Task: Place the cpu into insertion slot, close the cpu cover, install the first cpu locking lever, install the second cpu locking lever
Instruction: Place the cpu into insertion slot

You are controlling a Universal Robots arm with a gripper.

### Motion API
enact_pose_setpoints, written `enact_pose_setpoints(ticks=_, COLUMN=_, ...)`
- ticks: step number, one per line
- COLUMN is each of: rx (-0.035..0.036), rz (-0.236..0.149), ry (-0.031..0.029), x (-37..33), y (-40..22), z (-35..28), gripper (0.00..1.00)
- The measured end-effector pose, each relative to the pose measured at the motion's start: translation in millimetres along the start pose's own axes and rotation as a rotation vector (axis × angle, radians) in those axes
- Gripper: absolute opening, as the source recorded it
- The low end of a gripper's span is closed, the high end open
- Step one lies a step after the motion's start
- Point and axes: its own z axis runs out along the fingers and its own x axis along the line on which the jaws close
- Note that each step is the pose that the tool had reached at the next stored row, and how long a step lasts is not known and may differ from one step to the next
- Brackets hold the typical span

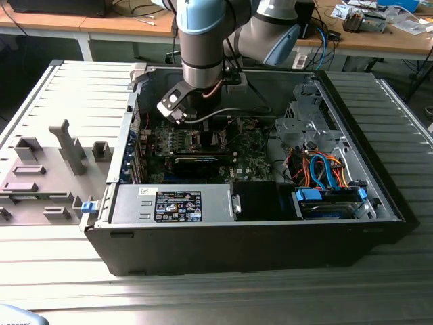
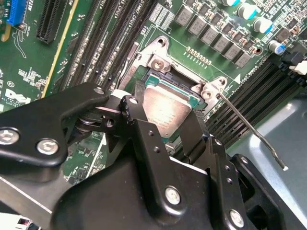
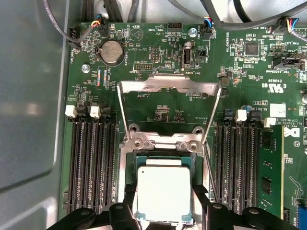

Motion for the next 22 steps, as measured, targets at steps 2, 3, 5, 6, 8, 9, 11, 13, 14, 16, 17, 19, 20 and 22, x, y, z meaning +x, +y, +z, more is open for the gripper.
enact_pose_setpoints(ticks=2, rx=0.0003, rz=0.000, ry=0.0003, x=0.0, y=-0.2, z=0.9, gripper=0.54)
enact_pose_setpoints(ticks=3, rx=0.0002, rz=0.000, ry=0.0005, x=0.0, y=-0.2, z=1.3, gripper=0.54)
enact_pose_setpoints(ticks=5, rx=-0.0001, rz=0.001, ry=0.0010, x=0.3, y=-0.3, z=2.1, gripper=0.54)
enact_pose_setpoints(ticks=6, rx=-0.0001, rz=0.001, ry=0.0011, x=0.3, y=-0.2, z=2.2, gripper=0.54)
enact_pose_setpoints(ticks=8, rx=-0.0001, rz=0.001, ry=0.0011, x=0.3, y=-0.2, z=2.2, gripper=0.54)
enact_pose_setpoints(ticks=9, rx=-0.0001, rz=0.001, ry=0.0012, x=0.3, y=-0.2, z=2.2, gripper=0.54)
enact_pose_setpoints(ticks=11, rx=-0.0002, rz=0.003, ry=0.0015, x=0.7, y=-0.3, z=2.2, gripper=0.54)
enact_pose_setpoints(ticks=13, rx=-0.0004, rz=0.007, ry=0.0017, x=1.0, y=-0.2, z=2.3, gripper=0.54)
enact_pose_setpoints(ticks=14, rx=-0.0005, rz=0.008, ry=0.0018, x=1.1, y=-0.2, z=2.3, gripper=0.54)
enact_pose_setpoints(ticks=16, rx=-0.0005, rz=0.008, ry=0.0018, x=1.1, y=-0.2, z=2.3, gripper=0.54)
enact_pose_setpoints(ticks=17, rx=-0.0005, rz=0.008, ry=0.0018, x=1.1, y=-0.2, z=2.3, gripper=0.54)
enact_pose_setpoints(ticks=19, rx=-0.0009, rz=0.008, ry=0.0033, x=1.3, y=-0.1, z=2.6, gripper=0.55)
enact_pose_setpoints(ticks=20, rx=-0.0011, rz=0.008, ry=0.0033, x=1.4, y=-0.1, z=2.7, gripper=0.55)
enact_pose_setpoints(ticks=22, rx=-0.0009, rz=0.008, ry=0.0020, x=1.1, y=-0.2, z=2.4, gripper=0.60)
